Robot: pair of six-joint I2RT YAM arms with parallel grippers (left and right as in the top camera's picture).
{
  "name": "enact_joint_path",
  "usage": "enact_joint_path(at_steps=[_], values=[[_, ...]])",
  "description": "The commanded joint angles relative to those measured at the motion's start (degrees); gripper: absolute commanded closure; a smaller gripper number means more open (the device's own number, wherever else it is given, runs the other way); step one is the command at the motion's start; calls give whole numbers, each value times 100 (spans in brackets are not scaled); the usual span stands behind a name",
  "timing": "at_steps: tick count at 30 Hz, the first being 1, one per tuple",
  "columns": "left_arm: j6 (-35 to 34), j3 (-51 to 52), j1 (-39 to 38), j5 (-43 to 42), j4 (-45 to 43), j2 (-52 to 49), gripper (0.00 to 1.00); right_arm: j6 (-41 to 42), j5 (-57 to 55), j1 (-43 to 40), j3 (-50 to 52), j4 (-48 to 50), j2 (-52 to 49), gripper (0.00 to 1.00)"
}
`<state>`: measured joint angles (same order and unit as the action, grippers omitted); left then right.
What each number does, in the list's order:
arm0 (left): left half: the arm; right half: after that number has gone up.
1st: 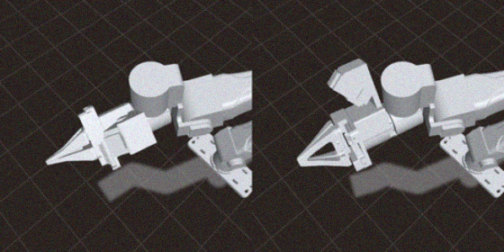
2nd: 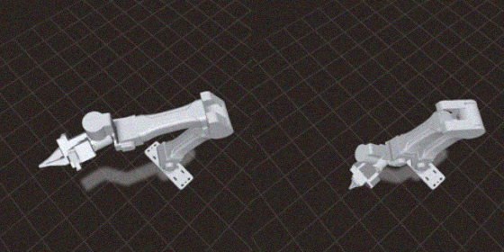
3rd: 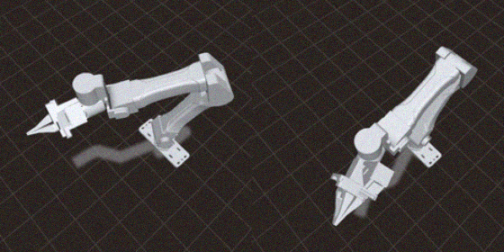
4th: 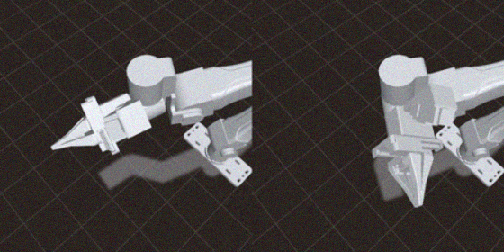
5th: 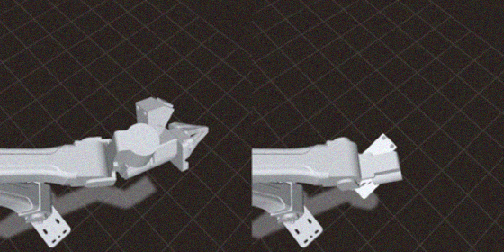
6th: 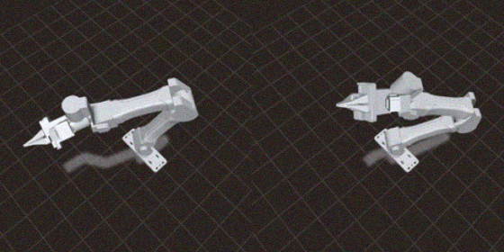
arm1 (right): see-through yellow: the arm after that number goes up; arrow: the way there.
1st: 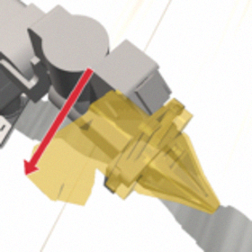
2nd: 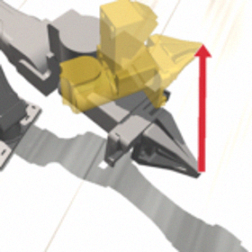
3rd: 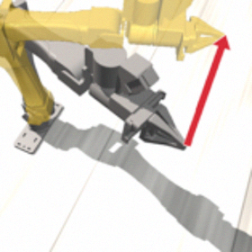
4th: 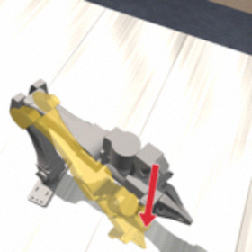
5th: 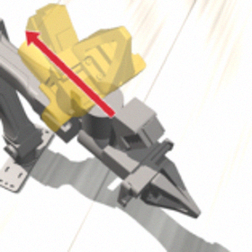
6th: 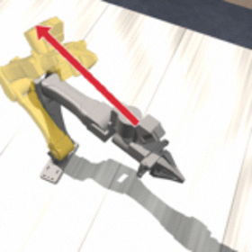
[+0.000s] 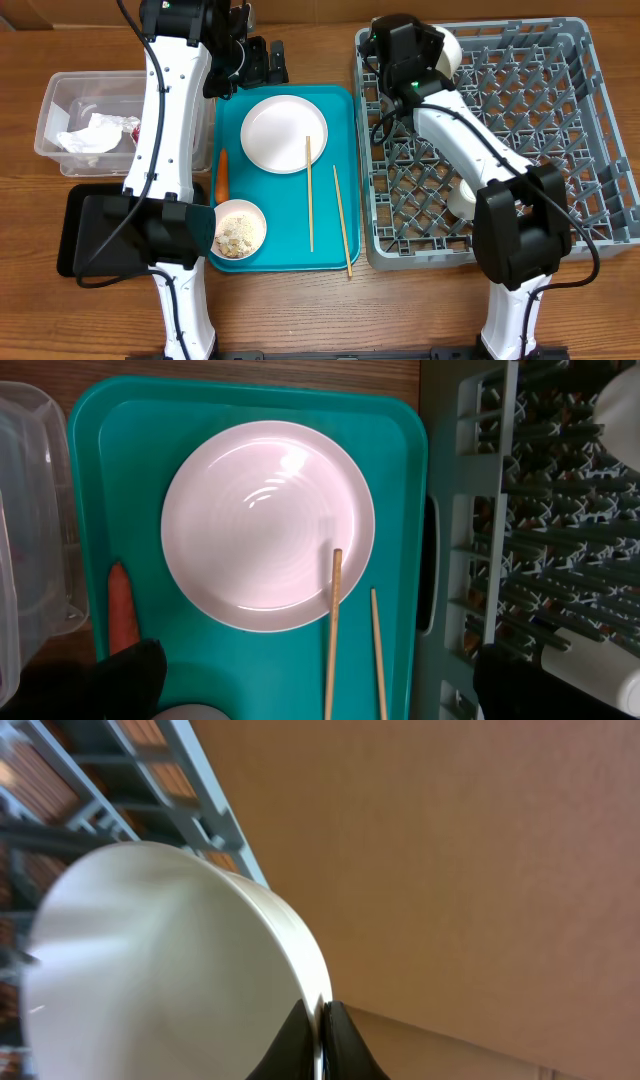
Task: Sort waste into correct bins and load items into the dishwasher
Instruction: 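Carry the white bowl with right gripper and set it upside down in rack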
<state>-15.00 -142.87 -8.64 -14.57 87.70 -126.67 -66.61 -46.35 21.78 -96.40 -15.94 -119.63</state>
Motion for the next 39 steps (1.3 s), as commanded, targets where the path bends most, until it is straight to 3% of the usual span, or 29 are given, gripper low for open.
enact_joint_path(at_steps=[1,3,4,6,8,11,12,21,27,35,39], values=[[22,-44,-33,-2,7,4,0,542,358,286,-31,-214,-31,96],[22,-44,-33,-2,9,4,0,564,356,343,-31,-323,-31,96],[22,-44,-33,-2,9,4,0,643,356,372,-31,-404,-31,91],[22,-44,-33,-2,9,4,0,885,356,415,-31,-520,-31,71],[22,-44,-33,-2,9,4,0,1078,356,437,-31,-634,-31,65],[22,-44,-33,-2,9,4,0,1344,356,444,-31,-772,-31,37],[22,-44,-33,-2,9,4,0,1421,356,444,-31,-789,-31,32],[22,-44,-33,-2,7,4,0,1934,374,520,-35,-774,151,6],[22,-44,-33,-2,9,4,0,3115,752,522,-39,-977,715,0],[22,-44,-33,-2,7,4,0,4822,2739,-20,-44,-1729,1550,0],[22,-44,-33,-2,9,4,0,5713,3580,-505,-42,-2111,1569,16]])
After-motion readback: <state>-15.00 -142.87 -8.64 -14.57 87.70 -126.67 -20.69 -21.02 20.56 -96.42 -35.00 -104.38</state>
